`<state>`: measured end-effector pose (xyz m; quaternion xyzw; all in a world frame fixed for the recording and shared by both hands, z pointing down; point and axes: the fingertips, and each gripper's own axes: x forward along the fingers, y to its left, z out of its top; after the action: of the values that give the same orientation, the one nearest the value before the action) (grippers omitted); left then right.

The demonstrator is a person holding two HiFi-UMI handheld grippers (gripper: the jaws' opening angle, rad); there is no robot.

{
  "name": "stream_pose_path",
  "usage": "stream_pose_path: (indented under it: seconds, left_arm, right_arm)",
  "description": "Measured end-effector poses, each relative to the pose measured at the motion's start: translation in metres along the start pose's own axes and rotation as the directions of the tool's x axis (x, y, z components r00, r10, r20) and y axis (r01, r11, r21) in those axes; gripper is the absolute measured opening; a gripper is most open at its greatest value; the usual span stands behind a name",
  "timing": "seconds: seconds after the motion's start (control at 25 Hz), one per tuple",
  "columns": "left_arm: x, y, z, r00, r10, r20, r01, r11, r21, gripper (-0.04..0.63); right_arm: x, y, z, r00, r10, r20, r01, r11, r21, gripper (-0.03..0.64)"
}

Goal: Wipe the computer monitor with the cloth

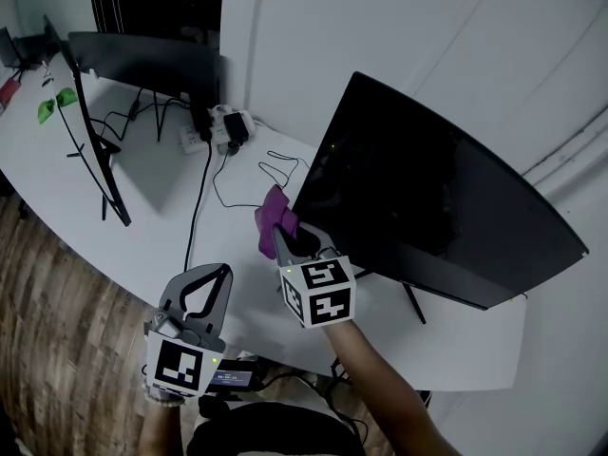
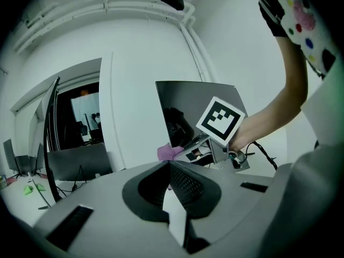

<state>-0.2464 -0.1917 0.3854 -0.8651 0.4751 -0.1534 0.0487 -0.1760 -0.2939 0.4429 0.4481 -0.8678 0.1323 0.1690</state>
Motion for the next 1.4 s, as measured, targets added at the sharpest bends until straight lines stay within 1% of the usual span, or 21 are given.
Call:
stream_pose_path:
  seconds: [0.44, 0.68, 0.96, 1.24, 1.4]
  left_arm:
    - [-0.002, -0.005, 0.013, 1.0, -0.01, 0.027, 0.01, 1.0, 0.01, 0.005]
    - [-0.003, -0.01, 0.02, 0.999, -0.017, 0.043, 0.016, 1.0, 0.022, 0.005]
    - [-0.001, -0.013, 0.03, 0.997, -0.022, 0.068, 0.02, 0.999, 0.032, 0.005]
    - [0.0, -0.013, 0.034, 0.997, -0.017, 0.073, 0.015, 0.999, 0.029, 0.005]
    - [0.0, -0.014, 0.038, 0.996, -0.02, 0.084, 0.017, 0.999, 0.04, 0.005]
  right_arm:
    - [-0.022, 0.0, 0.047, 0.994, -0.004, 0.11, 0.0, 0.999, 0.041, 0.064]
    - [-0.039, -0.004, 0.078, 0.984, -0.007, 0.179, -0.006, 0.998, 0.068, 0.064]
    - [-0.053, -0.007, 0.105, 0.973, -0.005, 0.233, -0.016, 0.996, 0.091, 0.064]
    - [-0.065, -0.009, 0.135, 0.957, -0.001, 0.289, -0.028, 0.995, 0.095, 0.064]
    - [-0.072, -0.009, 0.15, 0.948, 0.003, 0.318, -0.035, 0.995, 0.094, 0.064]
